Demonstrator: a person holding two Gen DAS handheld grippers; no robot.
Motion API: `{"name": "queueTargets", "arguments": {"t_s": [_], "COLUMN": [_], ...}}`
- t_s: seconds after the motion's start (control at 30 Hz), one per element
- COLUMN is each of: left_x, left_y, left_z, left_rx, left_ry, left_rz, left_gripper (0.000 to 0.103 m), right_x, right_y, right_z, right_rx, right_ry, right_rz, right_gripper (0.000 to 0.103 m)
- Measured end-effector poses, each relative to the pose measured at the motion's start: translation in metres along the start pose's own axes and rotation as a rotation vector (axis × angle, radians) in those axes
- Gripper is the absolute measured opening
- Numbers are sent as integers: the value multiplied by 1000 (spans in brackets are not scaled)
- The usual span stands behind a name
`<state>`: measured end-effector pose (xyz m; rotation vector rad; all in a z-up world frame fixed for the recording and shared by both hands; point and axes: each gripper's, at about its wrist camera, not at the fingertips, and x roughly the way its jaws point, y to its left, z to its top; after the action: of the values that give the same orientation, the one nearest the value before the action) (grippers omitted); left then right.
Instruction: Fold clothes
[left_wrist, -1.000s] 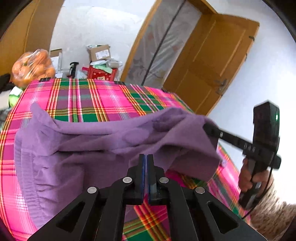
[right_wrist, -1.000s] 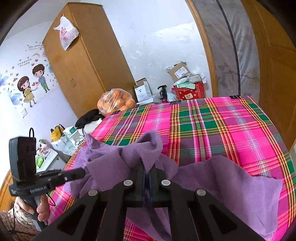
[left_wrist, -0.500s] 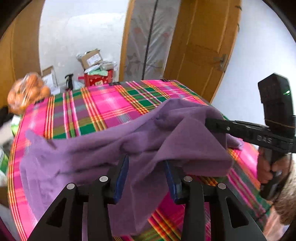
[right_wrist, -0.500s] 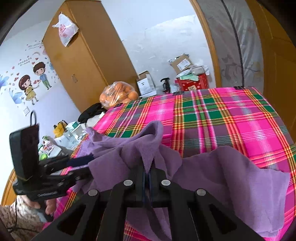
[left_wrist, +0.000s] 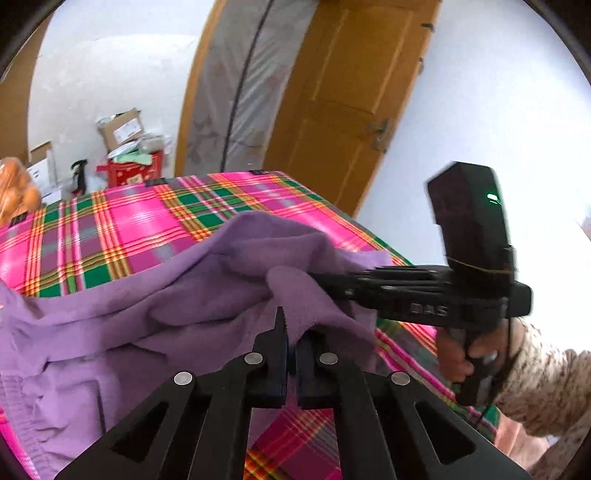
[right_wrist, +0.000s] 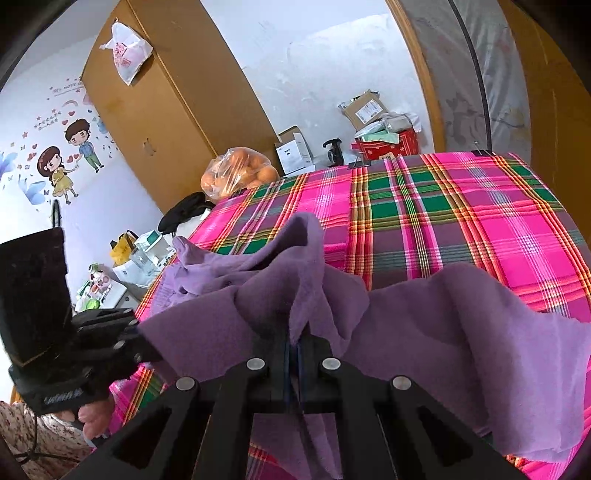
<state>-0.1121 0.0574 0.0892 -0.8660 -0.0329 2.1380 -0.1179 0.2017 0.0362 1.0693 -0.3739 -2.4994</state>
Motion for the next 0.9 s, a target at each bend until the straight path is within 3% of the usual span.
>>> {"name": "queueTargets", "arguments": {"t_s": [0.37,0.9], "left_x": [-12,-32], "left_y": [-10,3], "left_z": [-17,-44], "left_rx": [-8,-58], "left_ry": [-6,-1], "left_rz": [-145,-127], "left_gripper": [2,2], "right_x": [-9,4], "right_y": [-9,-15], "right_z": [6,50], "right_rx": [9,-54], "right_ry": [-50,-91], "right_rz": [-90,-159], "right_gripper": [3,3]}}
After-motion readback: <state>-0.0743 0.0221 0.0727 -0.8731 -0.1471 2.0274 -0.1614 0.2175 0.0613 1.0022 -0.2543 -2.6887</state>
